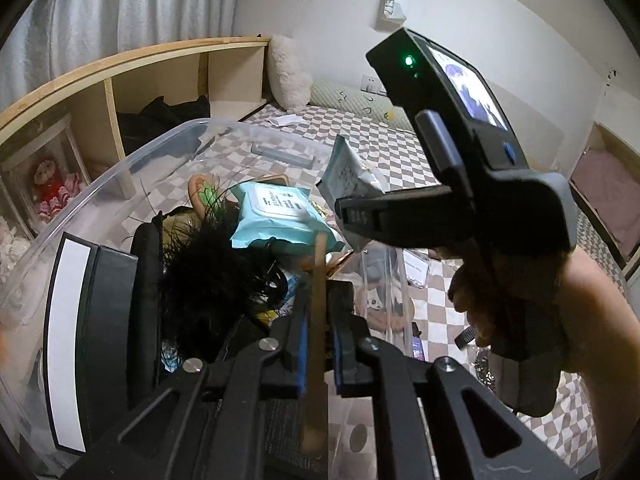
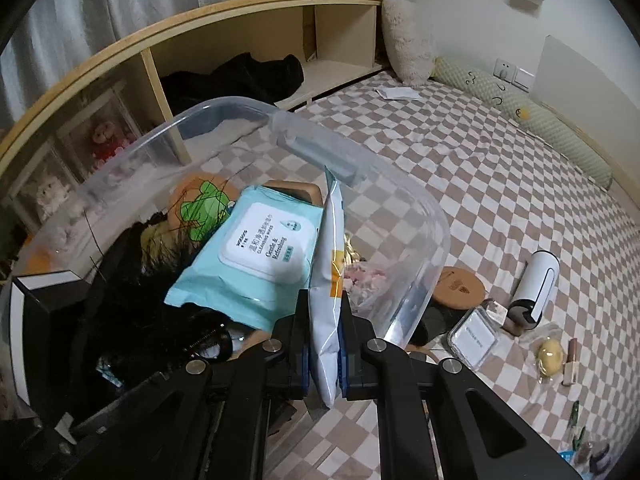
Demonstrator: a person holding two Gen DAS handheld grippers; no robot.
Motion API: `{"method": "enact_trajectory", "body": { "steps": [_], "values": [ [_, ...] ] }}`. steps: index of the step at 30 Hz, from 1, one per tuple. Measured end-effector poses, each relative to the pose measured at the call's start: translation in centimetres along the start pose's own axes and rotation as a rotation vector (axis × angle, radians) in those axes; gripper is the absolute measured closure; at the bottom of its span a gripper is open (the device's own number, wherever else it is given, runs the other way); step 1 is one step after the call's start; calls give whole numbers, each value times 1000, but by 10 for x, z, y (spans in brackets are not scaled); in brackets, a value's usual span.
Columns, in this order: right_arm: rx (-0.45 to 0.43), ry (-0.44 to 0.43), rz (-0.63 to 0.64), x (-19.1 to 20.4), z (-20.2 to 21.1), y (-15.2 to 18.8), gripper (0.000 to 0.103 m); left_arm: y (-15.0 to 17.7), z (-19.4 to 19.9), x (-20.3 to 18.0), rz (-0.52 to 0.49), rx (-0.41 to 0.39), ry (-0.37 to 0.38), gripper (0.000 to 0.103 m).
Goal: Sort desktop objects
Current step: 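Open the left tool to drop the board while the right tool releases the packet into the bin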
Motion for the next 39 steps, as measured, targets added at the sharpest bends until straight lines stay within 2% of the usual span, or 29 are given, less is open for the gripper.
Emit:
{"method": "enact_trajectory", "body": {
  "steps": [1,2,3,4,7,12,24,26,28,30,35,39],
  "values": [
    [-8,8,-3,-1,1,-1,86,-1,1,1,11,-5,9,57],
    [-15,14,-7,-2,3,-2,55,-2,4,1,22,-15,19,50],
    [-29,11,-11,-2,5,-4,14,-4,6,1,26,-25,23,45],
    [-45,16,-16,-2,9,-5,5,-4,6,2,27,-28,21,45],
    [-76,39,4,-1,17,-9,5,-4,6,2,31,-23,25,45],
    [-79,15,-24,-2,22,-9,5,-4,7,1,30,-26,28,45],
    [-81,53,-28,-7,28,-10,5,-4,6,2,29,-29,28,45],
    [-82,58,-29,-8,30,-10,5,-5,7,3,28,-35,16,38],
    [-84,63,-30,-8,31,-10,5,-7,10,4,29,-49,6,15],
    [-86,68,-32,-9,33,-10,5,-9,14,5,33,-69,-2,8],
    [-95,89,-30,-11,36,-10,5,-7,13,10,48,-58,-25,7],
    [-94,81,-33,-11,37,-8,5,-7,16,12,37,-69,-59,0]
  ]
}}
Point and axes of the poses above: each gripper's, at about its wrist camera, not at the fingertips, and z roughly against the way its jaws point, x to its left, y to its underside, the point moved 10 cm from there along -z, roughly the way its jaws point, and after that the axes turned 3 degrees about z, right-handed, at the moved point
